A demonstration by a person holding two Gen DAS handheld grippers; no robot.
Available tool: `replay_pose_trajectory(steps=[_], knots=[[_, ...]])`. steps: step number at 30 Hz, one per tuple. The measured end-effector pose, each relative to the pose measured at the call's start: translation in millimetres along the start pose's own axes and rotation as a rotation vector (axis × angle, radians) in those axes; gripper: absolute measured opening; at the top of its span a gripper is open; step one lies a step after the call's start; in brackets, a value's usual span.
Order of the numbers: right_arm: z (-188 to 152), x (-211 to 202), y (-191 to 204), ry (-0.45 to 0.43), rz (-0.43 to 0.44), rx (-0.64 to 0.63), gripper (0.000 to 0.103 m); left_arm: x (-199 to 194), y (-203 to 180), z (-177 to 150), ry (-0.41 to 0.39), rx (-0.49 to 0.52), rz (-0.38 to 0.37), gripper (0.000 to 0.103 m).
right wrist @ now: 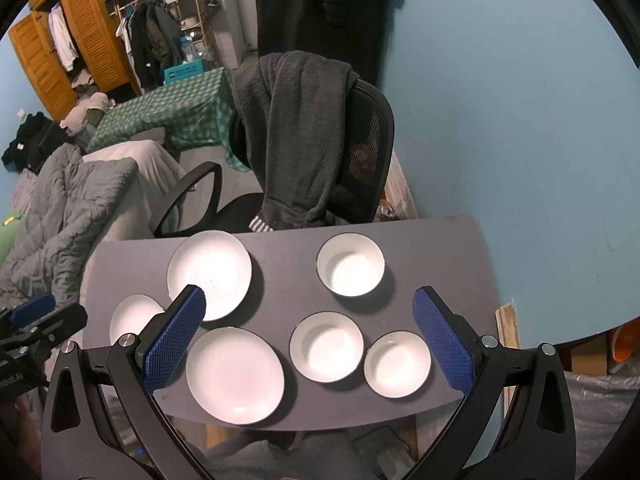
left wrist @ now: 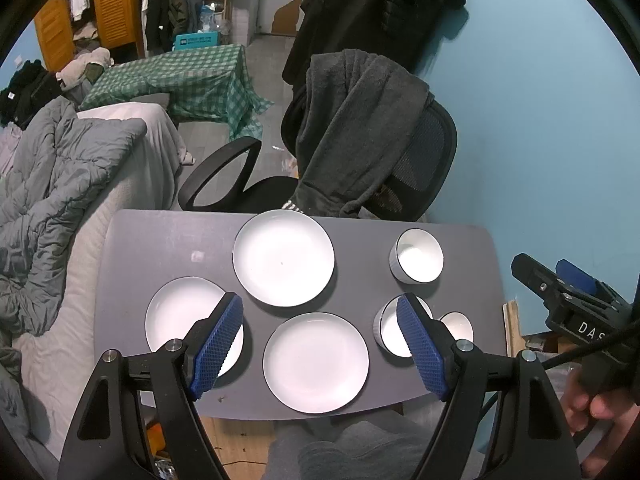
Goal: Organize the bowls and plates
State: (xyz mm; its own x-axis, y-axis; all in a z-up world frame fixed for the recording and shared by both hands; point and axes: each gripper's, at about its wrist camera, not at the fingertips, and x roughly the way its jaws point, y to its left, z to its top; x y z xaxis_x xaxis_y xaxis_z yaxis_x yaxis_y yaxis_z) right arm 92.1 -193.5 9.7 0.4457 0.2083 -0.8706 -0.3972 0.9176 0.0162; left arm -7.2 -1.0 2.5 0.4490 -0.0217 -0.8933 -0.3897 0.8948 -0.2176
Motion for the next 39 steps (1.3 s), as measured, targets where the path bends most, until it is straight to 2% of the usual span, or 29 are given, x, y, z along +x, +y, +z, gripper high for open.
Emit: replay_pose_trajectory(steps=[14, 20, 26, 39], knots=[[0, 10, -2, 0.028, 0.002, 0.006, 0.101, 5, 6, -3, 0.012, -0.016, 0.018, 0.081], [1, 17, 0, 0.039, -0.022, -0.016, 0.101, 10, 11, -9, 0.022, -0.031, 0.032, 0.081], [-1, 24, 7, 0.067, -0.004, -0.029, 0.101, 8, 18, -15, 0.021, -0.035, 0.041, 0.081], [-24, 45, 30, 0.124, 0.034, -0.071, 0.101, 16, 60, -39, 0.060, -0.046, 0.075, 0.081]])
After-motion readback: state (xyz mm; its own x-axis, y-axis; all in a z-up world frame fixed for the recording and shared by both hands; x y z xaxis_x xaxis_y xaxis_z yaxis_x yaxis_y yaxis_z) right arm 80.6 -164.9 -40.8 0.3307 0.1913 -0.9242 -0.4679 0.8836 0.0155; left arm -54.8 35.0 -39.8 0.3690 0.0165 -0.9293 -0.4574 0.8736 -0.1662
